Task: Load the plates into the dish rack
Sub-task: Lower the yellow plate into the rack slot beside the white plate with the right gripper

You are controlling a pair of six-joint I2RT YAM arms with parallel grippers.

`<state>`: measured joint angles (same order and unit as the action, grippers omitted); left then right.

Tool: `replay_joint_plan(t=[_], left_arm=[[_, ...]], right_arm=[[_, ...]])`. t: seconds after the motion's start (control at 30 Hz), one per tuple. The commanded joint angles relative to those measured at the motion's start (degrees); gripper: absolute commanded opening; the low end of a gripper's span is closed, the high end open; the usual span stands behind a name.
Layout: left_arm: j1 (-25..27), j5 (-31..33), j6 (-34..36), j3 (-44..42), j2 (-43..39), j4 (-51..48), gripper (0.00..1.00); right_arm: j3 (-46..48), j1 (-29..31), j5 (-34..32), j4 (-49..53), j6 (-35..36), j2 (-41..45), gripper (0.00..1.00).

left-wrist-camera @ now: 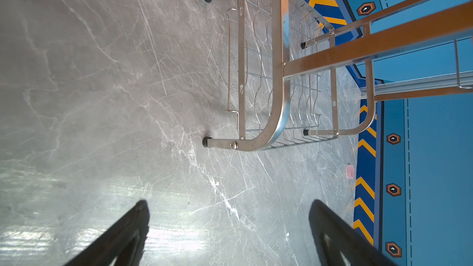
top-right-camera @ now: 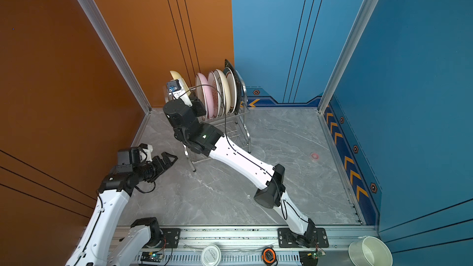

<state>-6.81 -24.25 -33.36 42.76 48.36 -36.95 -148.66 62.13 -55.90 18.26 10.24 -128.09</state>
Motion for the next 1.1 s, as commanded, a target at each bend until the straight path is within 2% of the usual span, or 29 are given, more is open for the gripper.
replay_joint_plan(t=[0.0, 0.43, 1.07], left_arm=[[0.5, -1.2, -0.2, 0.3, 0.0, 0.4, 0.98], [0.5, -0.9, -0.2, 0.3, -0.1, 0.4, 0.98], [0.6, -1.2, -0.2, 0.4, -0.7, 0.3, 0.98]], right_arm=[[-2.1, -1.0, -2.6, -5.2, 2.4, -0.5, 0.0], [-2.1, -1.9, -3.6, -6.7, 3.3, -3.4, 0.0], [-2.0, -3.7, -2.9, -0.3, -3.6, -5.2, 0.0]])
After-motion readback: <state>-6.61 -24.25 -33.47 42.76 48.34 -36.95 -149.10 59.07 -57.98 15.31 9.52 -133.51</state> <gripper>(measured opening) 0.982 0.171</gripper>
